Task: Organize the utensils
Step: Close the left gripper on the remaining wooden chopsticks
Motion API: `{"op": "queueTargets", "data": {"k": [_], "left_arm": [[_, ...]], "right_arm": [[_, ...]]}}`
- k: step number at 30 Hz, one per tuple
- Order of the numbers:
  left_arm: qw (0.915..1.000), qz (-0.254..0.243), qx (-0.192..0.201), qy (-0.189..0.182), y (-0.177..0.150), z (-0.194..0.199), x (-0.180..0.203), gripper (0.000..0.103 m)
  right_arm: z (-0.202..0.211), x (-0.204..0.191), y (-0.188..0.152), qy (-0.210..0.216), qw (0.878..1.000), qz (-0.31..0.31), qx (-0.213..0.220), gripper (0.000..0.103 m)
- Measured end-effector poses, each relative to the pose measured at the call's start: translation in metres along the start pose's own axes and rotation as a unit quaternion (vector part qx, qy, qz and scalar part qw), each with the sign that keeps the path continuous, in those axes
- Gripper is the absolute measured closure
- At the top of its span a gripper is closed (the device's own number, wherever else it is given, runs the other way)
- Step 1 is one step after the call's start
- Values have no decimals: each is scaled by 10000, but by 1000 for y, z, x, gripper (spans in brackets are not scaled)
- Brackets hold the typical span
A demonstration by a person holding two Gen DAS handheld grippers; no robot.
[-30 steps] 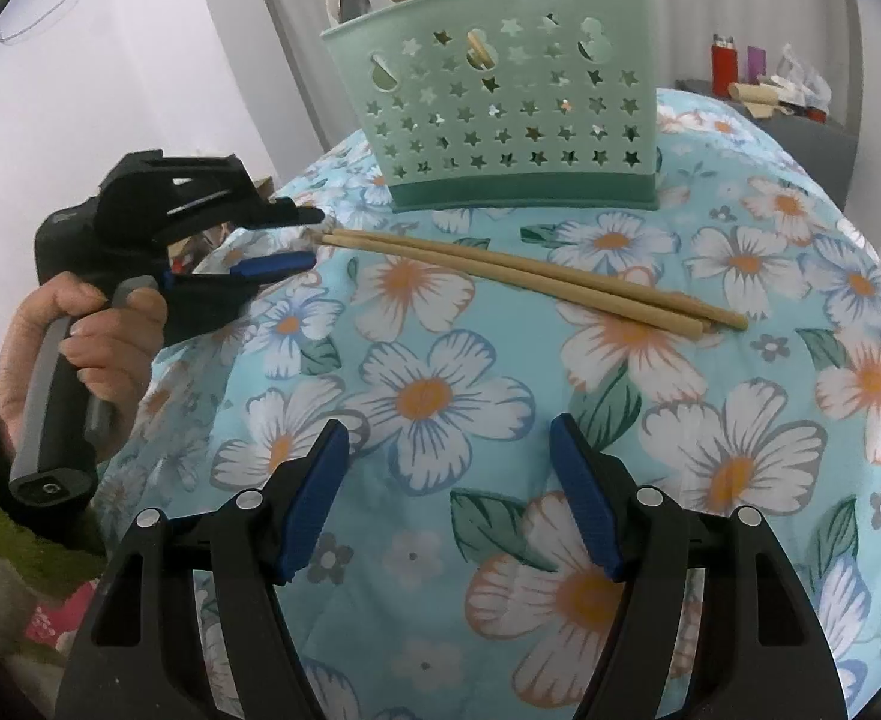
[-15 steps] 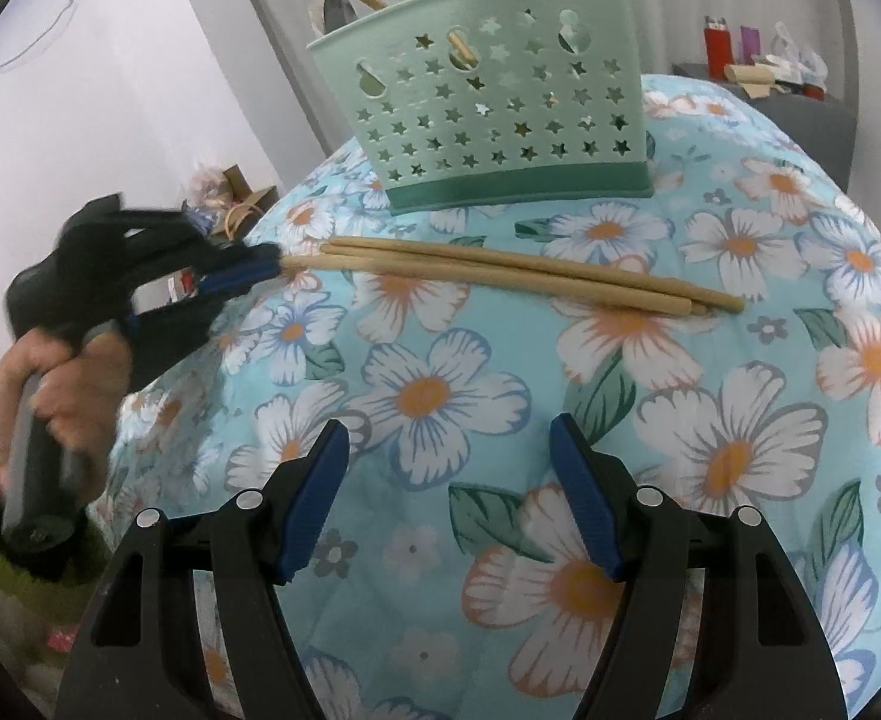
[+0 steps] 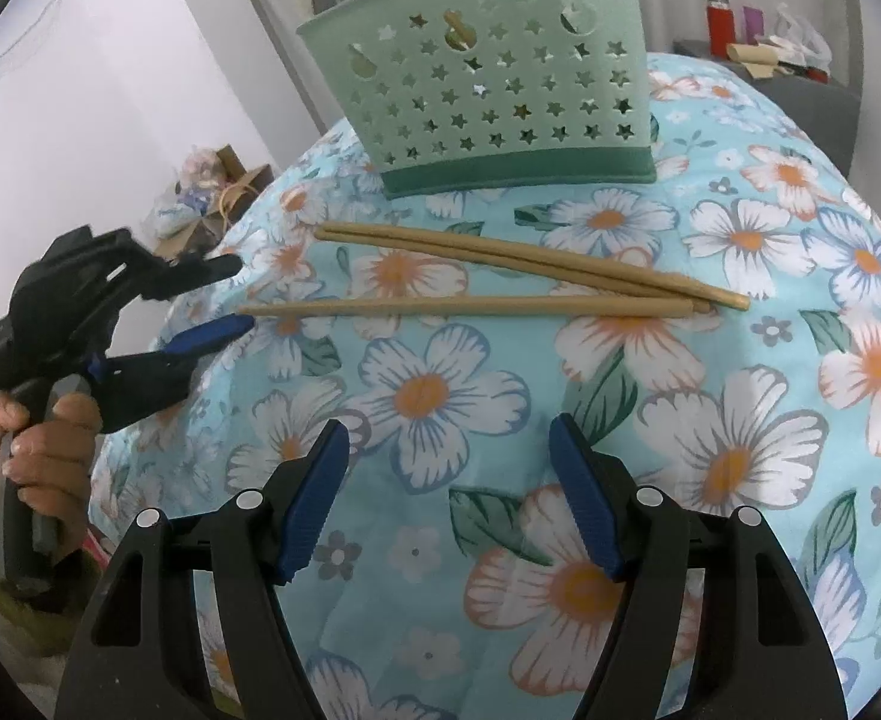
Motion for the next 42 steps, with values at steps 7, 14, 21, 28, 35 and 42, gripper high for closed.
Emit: {"op": "queueTargets", "data": {"k": [7,14,21,28,35,42], "left_arm": [[9996,64,110,242,11,-11,-3,77],[9998,-9,214,56,12,-10,-14,94],[9898,-1264,516,410,-10,-4,-6,93],[9802,-1760,684,597,-18,-7,-3,92],[9783,-1874,684,559,-17,-12,-1,92],[9772,-1938,665,553,-18,-12,-3,91]], "right_arm": [[0,-1,3,-39,9998,10,-202,38],[24,-13,22,-211,9976,641,119,63],[24,-51,69,-562,9777,1998,325,85],[-24,-76,96,-951,9487,3014,-50,94],[-60,-84,106,-1176,9280,3501,-490,94],[-81,-92,112,-1346,9194,3635,-671,94]]}}
Point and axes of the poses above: each gripper's, at about its wrist camera, not at the fingertips, and z roughly against the way its jaws point, x to its right, y to its top, the point moved 5 cm from there along -z, roughly the way its jaws point, and after that the axes turned 12 degrees about -x, right-handed, at the moved point
